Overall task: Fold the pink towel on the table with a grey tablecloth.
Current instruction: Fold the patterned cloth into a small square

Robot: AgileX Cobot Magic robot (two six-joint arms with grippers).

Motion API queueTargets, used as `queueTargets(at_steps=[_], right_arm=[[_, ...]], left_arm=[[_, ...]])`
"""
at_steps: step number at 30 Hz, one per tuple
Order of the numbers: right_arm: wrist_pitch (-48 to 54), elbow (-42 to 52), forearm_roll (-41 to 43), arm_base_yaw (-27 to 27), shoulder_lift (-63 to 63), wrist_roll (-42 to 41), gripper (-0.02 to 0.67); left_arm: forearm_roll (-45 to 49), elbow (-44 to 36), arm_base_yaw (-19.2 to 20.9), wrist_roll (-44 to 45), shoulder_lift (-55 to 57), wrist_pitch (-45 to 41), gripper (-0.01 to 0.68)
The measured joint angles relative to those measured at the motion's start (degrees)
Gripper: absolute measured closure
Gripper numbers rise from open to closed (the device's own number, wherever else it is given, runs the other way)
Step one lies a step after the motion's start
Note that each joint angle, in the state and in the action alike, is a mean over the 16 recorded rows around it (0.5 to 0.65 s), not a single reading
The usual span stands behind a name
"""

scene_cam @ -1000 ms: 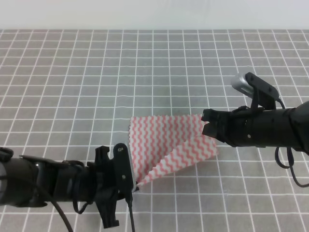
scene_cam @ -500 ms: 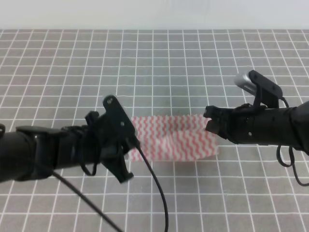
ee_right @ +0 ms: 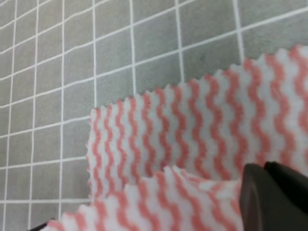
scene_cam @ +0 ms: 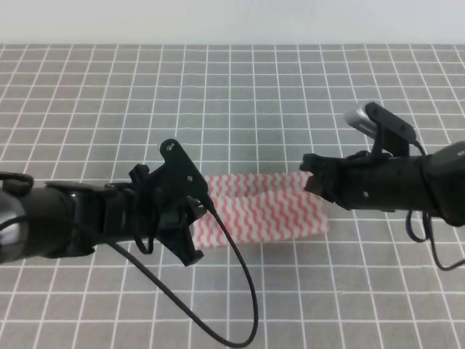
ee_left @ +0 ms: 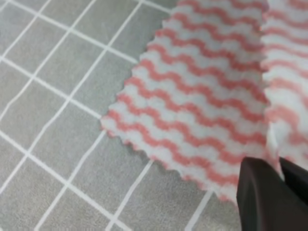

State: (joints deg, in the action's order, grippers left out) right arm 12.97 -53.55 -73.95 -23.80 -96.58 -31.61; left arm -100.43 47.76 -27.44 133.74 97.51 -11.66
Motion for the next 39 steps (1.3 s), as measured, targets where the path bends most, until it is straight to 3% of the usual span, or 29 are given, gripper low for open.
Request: queueTargets(at_steps=[21, 39], right_arm=[[1.4, -3.5, 0.8, 3.8, -4.7, -0.7, 0.664], [3.4, -6.5, 0.6, 3.9, -8.7, -1.5, 0.664]], left_arm=[[0.1, 5.3, 0.0, -3.9, 6.3, 1.7, 0.675], [0.0, 5.8, 0.0, -3.7, 6.6, 3.5, 0.675]])
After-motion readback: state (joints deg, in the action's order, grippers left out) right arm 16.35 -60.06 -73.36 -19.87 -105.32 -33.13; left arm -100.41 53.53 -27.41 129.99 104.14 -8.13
